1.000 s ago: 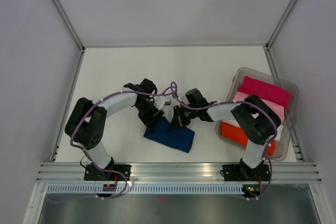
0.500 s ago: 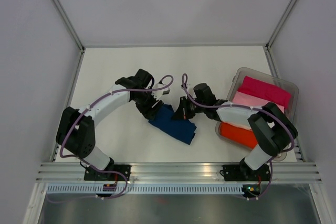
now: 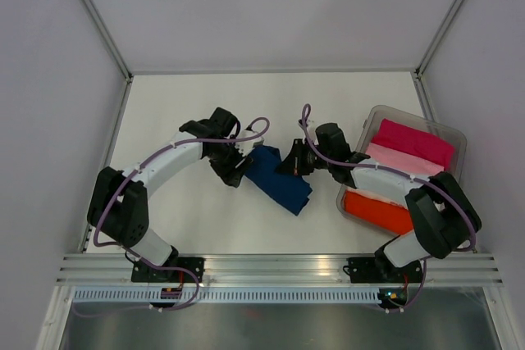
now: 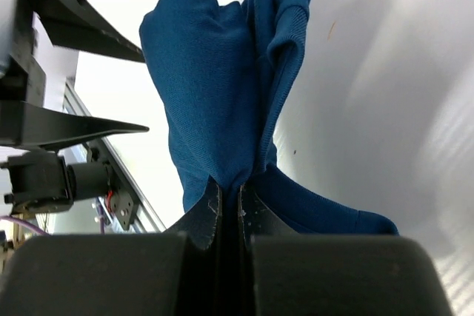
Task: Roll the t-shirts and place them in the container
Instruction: Place the rolled tshirt into the container
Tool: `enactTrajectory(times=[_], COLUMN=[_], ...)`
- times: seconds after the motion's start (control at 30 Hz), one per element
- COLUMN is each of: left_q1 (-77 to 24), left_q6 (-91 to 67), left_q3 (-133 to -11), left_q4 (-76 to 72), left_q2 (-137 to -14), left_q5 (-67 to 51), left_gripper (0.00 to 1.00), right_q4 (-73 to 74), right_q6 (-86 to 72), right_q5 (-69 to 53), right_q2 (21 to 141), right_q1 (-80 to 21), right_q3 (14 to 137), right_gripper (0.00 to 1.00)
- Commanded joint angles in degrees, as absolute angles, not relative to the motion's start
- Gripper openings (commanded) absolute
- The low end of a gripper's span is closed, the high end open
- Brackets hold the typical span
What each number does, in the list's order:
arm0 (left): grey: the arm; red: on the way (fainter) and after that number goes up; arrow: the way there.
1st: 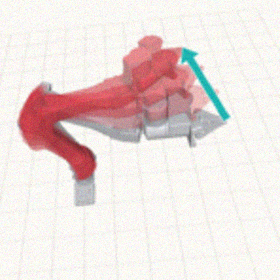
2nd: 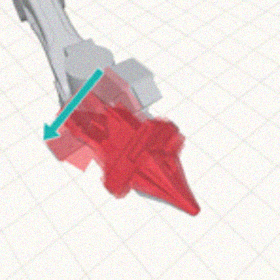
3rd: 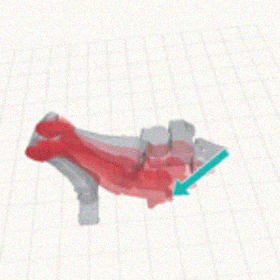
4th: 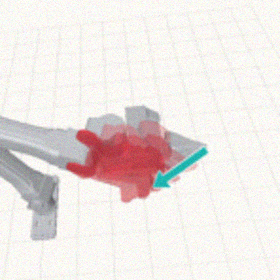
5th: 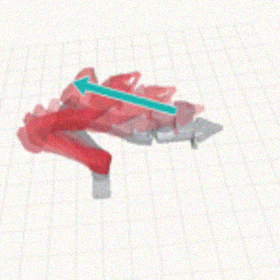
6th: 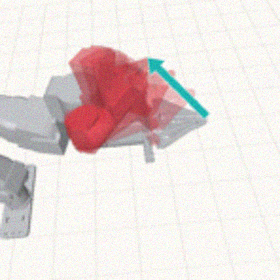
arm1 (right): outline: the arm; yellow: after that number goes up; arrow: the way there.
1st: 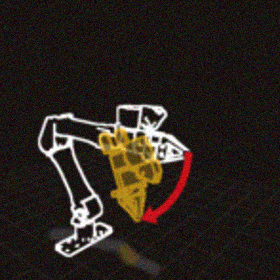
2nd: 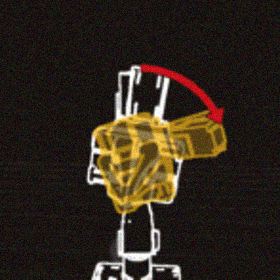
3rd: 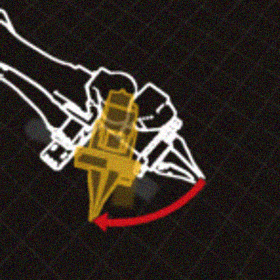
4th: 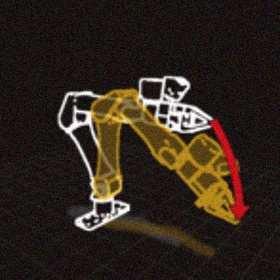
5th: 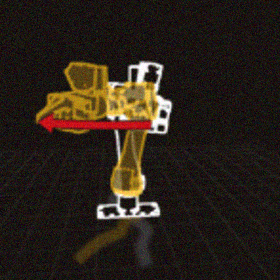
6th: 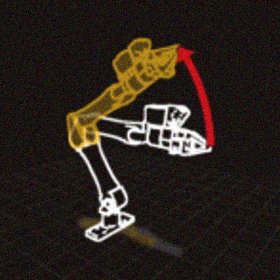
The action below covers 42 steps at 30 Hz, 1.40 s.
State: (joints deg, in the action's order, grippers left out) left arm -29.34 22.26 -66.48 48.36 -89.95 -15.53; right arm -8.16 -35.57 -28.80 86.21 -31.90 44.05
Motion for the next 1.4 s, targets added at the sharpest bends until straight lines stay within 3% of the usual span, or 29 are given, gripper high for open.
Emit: enactTrajectory(times=[0.0, 0.67, 1.07, 1.37], left_q1=[-28.8, -28.3, -28.2, -27.8], left_q6=[23.7, 22.0, 21.7, 22.6], left_q3=[-68.4, -80.2, -79.8, -78.7], left_q4=[49.0, 52.7, 52.6, 52.4], left_q2=[-88.7, -86.3, -87.6, -87.2], left_q5=[-14.7, -12.0, -12.1, -11.9], left_gripper=[0.67, 0.69, 0.69, 0.69], right_q4=[-10.8, -12.0, 1.7, -1.1], right_q6=[-38.0, -48.2, -43.6, -43.3], right_q5=[-28.1, -22.0, -23.1, -18.8], right_q2=[82.8, 73.6, 59.6, 57.1], right_q1=[-29.9, -15.1, 13.0, 23.3], right_q3=[46.0, 53.6, 52.5, 43.3], right_gripper=[0.00, 0.00, 0.00, 0.00])
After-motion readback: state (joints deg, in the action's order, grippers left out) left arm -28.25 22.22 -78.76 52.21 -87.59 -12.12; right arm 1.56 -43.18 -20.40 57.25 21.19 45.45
